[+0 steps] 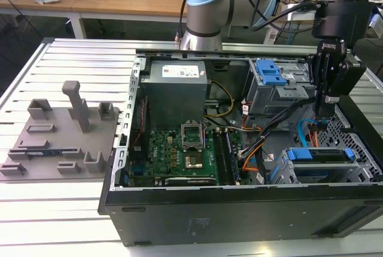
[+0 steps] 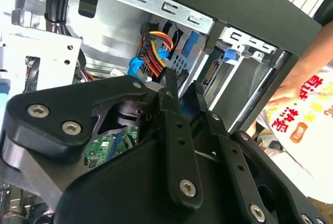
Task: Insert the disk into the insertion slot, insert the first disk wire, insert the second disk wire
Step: 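Insert the first disk wire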
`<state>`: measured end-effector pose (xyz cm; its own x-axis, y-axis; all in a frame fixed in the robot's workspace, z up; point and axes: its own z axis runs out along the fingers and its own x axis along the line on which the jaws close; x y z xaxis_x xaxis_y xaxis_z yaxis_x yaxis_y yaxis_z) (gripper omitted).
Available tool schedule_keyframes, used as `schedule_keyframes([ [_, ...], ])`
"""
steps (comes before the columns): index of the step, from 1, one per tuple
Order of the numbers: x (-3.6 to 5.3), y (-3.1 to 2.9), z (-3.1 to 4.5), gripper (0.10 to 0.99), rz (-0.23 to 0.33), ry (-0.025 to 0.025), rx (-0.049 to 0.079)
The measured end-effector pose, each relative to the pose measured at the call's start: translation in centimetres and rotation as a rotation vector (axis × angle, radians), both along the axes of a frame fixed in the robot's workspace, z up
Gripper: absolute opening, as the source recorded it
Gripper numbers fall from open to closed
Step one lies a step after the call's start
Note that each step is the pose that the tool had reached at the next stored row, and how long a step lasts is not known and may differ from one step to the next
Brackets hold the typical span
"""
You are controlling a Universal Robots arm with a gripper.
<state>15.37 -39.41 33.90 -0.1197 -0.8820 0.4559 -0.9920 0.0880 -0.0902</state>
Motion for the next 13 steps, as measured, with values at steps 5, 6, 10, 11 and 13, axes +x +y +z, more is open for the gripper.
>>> schedule_keyframes([
  [5,0.0,0.15,-0.14,0.282,0.0,-0.0001,-0.007],
  [6,0.0,0.23,-0.14,0.282,0.0,-0.0002,-0.009],
  [10,0.03,0.3,-0.17,0.282,0.0,-0.0001,-0.015],
  [11,0.03,0.3,-0.17,0.282,0.0,-0.0001,-0.016],
  [13,0.03,0.3,-0.2,0.2,0.0,-0.0001,-0.017],
])
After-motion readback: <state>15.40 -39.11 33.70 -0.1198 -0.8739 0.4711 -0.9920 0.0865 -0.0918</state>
